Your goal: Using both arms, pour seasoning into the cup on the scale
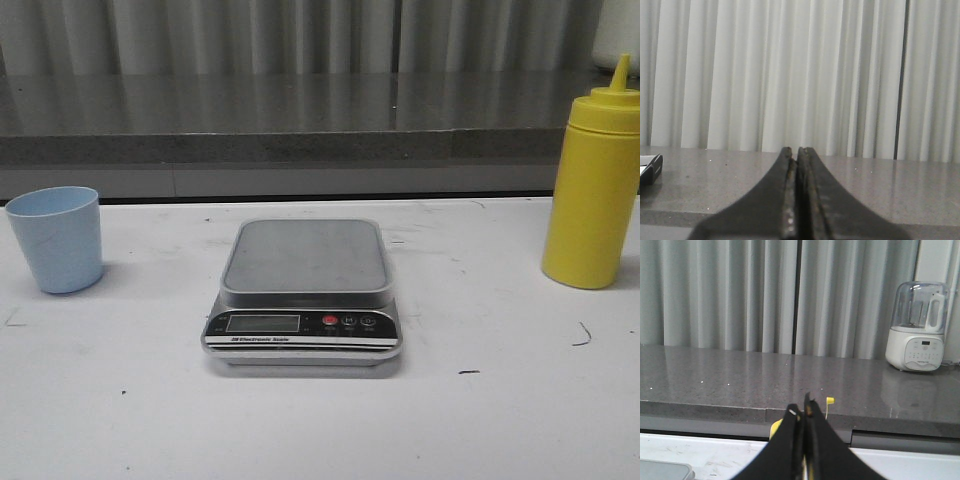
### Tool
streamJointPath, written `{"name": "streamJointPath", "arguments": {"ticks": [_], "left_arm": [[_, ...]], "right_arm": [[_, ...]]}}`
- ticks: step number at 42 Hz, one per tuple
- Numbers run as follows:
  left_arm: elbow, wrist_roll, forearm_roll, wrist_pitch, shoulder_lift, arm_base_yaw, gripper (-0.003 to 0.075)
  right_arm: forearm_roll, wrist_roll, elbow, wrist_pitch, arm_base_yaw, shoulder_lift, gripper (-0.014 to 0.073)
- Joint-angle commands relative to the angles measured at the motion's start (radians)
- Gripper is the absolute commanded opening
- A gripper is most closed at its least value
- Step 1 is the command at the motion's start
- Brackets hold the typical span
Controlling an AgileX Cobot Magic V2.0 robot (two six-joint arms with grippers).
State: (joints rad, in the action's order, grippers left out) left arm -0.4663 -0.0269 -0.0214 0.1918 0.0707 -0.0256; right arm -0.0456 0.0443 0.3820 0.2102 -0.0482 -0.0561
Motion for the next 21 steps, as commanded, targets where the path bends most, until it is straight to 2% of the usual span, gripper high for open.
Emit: {"name": "streamJointPath", "arguments": {"ticks": [1,8,21], "left_arm": [[-0.125,-0.009,-0.003,0.046,0.091,0.008,-0.0020],[-0.243,-0.009,-0.003,0.223,0.244,0.008,-0.0020],[-0.241,-0.009,-0.006,0.344,0.428,0.008,-0.0020]], "right_arm": [[-0.019,-0.006,0.119,0.022,0.008,-0.090,-0.0066],[-0.022,-0.015,0.258,0.171,0.008,-0.245,-0.0066],[-0.022,-0.016,0.267,0.284,0.008,-0.443,-0.0066]]}}
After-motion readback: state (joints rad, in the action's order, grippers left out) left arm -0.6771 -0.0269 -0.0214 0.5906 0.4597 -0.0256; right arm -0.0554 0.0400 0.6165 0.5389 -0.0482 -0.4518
